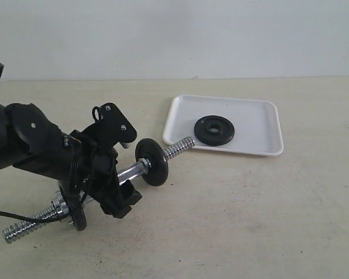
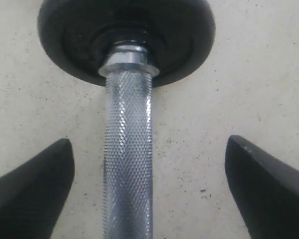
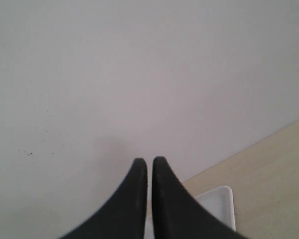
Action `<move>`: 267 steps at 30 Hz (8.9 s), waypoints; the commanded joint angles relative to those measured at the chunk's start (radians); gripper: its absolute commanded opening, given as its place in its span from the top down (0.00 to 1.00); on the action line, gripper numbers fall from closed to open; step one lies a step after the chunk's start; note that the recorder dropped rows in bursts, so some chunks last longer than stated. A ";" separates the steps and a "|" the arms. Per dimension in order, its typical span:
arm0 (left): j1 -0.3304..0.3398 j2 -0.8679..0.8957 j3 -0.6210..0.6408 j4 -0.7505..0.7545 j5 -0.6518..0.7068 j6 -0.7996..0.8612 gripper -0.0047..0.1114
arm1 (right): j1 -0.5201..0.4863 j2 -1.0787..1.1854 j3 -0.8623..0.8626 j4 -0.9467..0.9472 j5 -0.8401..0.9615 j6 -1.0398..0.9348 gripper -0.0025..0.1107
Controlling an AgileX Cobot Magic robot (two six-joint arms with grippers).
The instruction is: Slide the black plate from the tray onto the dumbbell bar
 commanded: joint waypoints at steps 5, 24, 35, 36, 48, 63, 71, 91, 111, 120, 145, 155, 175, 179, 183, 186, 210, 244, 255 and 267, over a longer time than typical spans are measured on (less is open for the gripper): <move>-0.006 0.052 -0.013 0.000 -0.026 -0.011 0.31 | 0.001 -0.005 -0.001 -0.005 0.001 0.001 0.98; -0.006 0.147 -0.051 0.000 -0.026 -0.011 0.31 | 0.001 -0.005 -0.001 -0.005 0.003 0.001 0.98; -0.006 0.165 -0.051 0.000 -0.034 -0.011 0.31 | 0.001 -0.005 -0.001 -0.005 0.003 0.001 0.98; -0.006 0.165 -0.051 0.000 -0.034 -0.011 0.32 | 0.001 -0.005 -0.001 -0.005 0.003 0.001 0.98; -0.006 0.165 -0.051 0.000 -0.019 -0.011 0.71 | 0.001 -0.005 -0.001 -0.005 0.003 0.001 0.98; -0.006 0.165 -0.051 -0.002 0.004 -0.011 0.92 | 0.001 -0.005 -0.001 -0.001 -0.016 -0.003 0.98; -0.006 0.126 -0.053 -0.015 0.007 -0.011 0.92 | 0.001 -0.005 -0.001 0.012 -0.142 0.001 0.98; -0.006 -0.134 -0.080 -0.027 0.070 -0.011 0.92 | 0.001 -0.005 -0.001 -0.001 -0.180 -0.001 0.98; -0.006 -0.134 -0.080 -0.086 0.117 -0.011 0.92 | 0.001 0.259 -0.180 -0.757 -0.183 0.183 0.98; -0.004 -0.134 -0.080 -0.095 0.069 -0.011 0.92 | 0.001 0.810 -0.521 -1.232 -0.275 0.526 0.98; 0.101 -0.236 -0.080 -0.099 -0.022 -0.063 0.92 | 0.001 1.473 -1.029 -1.273 -0.574 1.069 0.38; 0.112 -0.251 -0.080 -0.099 -0.004 -0.059 0.92 | 0.104 1.473 -1.089 -1.422 -0.395 1.130 0.85; 0.112 -0.251 -0.080 -0.099 0.024 -0.059 0.92 | 0.352 1.475 -1.068 -1.396 0.169 1.154 0.85; 0.112 -0.251 -0.080 -0.097 0.026 -0.059 0.92 | 0.352 1.475 -1.046 -1.387 0.139 1.155 0.85; 0.112 -0.251 -0.080 -0.097 0.026 -0.059 0.92 | 0.352 1.475 -1.044 -1.387 0.109 1.155 0.85; 0.112 -0.251 -0.080 -0.097 0.029 -0.059 0.92 | 0.350 1.475 -1.044 -1.387 0.033 1.158 0.85; 0.112 -0.251 -0.080 -0.097 0.052 -0.059 0.92 | 0.350 1.475 -1.038 -1.422 -0.143 1.016 0.08; 0.118 -0.251 -0.080 -0.097 0.022 -0.044 0.92 | 0.352 1.750 -1.232 -1.422 0.451 -0.035 0.08; 0.118 -0.251 -0.080 -0.097 0.022 -0.044 0.92 | 0.358 1.750 -1.410 -0.850 1.025 -0.308 0.08; 0.118 -0.251 -0.080 -0.097 0.035 -0.048 0.92 | 0.360 1.753 -1.444 0.515 1.061 -1.215 0.08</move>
